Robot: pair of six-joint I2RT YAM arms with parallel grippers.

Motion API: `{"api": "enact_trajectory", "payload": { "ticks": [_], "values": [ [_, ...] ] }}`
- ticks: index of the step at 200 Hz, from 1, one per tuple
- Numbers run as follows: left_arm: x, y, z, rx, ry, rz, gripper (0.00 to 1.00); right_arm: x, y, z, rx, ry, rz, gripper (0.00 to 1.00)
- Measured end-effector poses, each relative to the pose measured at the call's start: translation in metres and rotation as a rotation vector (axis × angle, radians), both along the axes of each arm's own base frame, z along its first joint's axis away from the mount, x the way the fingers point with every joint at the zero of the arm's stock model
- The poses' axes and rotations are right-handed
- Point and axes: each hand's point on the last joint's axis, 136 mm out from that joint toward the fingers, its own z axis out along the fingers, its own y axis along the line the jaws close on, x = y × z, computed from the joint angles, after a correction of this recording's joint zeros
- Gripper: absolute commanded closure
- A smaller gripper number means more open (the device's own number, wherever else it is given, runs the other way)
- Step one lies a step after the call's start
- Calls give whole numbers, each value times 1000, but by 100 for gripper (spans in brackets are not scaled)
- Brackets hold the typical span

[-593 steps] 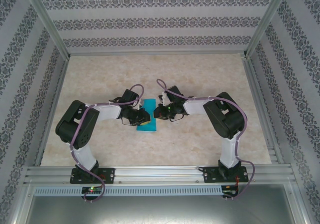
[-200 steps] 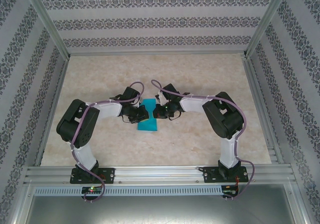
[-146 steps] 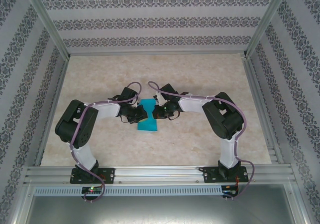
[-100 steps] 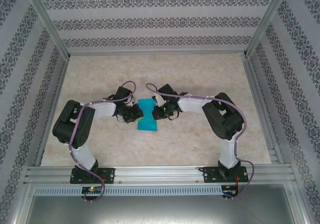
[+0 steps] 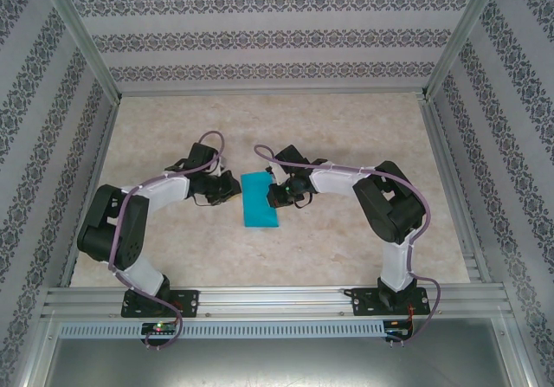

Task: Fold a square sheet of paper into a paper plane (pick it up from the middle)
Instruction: Fold the triangle a second time at the center of the table.

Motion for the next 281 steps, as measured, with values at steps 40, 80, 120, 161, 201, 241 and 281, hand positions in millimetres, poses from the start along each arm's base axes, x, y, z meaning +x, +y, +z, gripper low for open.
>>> {"api": "enact_trajectory", "payload": {
  "ticks": [40,80,120,161,201,241,281],
  "values": [
    [-17,-34,-13,-14,26,-97,96,0,0,1,16,17,-9,100],
    [-21,-36,-28,-4,49,-105,96,-4,3,2,53,56,-19,99],
    [-15,-39,-28,-16,16,-107,96,-8,5,5,81,88,-20,99],
    [-16,-38,-37,-13,25,-105,98,-10,6,6,92,108,-27,99],
    [-17,-38,-38,-25,1,-108,100,-9,8,23,129,99,-27,99],
    [-17,-38,-39,-33,-30,-107,100,-23,10,59,199,49,-25,100],
    [-17,-38,-39,-33,-31,-107,100,-65,19,39,143,108,7,100]
  ]
}}
